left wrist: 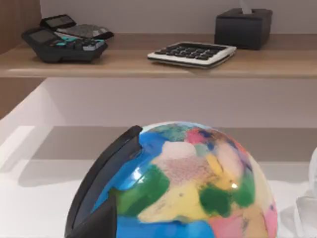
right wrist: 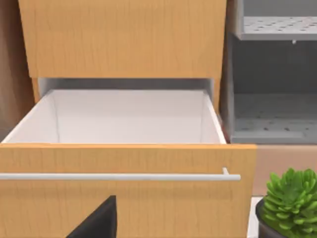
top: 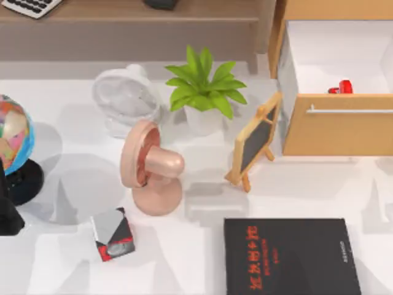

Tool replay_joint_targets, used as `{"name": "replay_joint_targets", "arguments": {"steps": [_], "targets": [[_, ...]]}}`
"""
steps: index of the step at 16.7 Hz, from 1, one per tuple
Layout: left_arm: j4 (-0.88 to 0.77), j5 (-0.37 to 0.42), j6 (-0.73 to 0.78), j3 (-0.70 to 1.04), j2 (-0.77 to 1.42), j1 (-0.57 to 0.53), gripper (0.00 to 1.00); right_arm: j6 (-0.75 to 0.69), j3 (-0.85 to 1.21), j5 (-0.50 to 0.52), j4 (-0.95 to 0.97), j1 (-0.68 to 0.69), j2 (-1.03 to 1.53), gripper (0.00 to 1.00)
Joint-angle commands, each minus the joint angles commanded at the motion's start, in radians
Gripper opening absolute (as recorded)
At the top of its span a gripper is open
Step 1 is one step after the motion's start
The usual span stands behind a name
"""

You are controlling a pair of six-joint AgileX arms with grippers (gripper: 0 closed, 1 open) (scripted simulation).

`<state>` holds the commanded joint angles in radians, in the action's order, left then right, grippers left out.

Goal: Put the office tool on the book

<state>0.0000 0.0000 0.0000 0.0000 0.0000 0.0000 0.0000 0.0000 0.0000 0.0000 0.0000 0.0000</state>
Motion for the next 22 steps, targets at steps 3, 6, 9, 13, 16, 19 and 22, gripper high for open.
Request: {"name": "replay_joint_targets", "arguments": {"steps": [3, 6, 9, 13, 16, 19, 22], "targets": [[0.000, 0.000, 0.000, 0.000, 0.000, 0.000, 1.00, 0.000, 0.010, -0.001, -0.006, 0.003, 0.010, 1.00], [0.000, 0.000, 0.000, 0.000, 0.000, 0.000, 1.00, 0.002, 0.100, -0.008, -0.068, 0.026, 0.103, 1.00], [0.000, 0.000, 0.000, 0.000, 0.000, 0.000, 1.00, 0.001, 0.282, -0.023, -0.185, 0.069, 0.289, 1.00], [0.000, 0.000, 0.000, 0.000, 0.000, 0.000, 1.00, -0.005, 0.662, -0.052, -0.402, 0.128, 0.678, 1.00], [0.000, 0.000, 0.000, 0.000, 0.000, 0.000, 1.00, -0.011, 1.016, -0.071, -0.588, 0.157, 1.064, 1.00], [0.000, 0.000, 0.000, 0.000, 0.000, 0.000, 1.00, -0.015, 1.376, -0.075, -0.779, 0.166, 1.477, 1.00], [0.000, 0.000, 0.000, 0.000, 0.000, 0.000, 1.00, -0.007, 1.701, -0.063, -0.956, 0.160, 1.844, 1.00]]}}
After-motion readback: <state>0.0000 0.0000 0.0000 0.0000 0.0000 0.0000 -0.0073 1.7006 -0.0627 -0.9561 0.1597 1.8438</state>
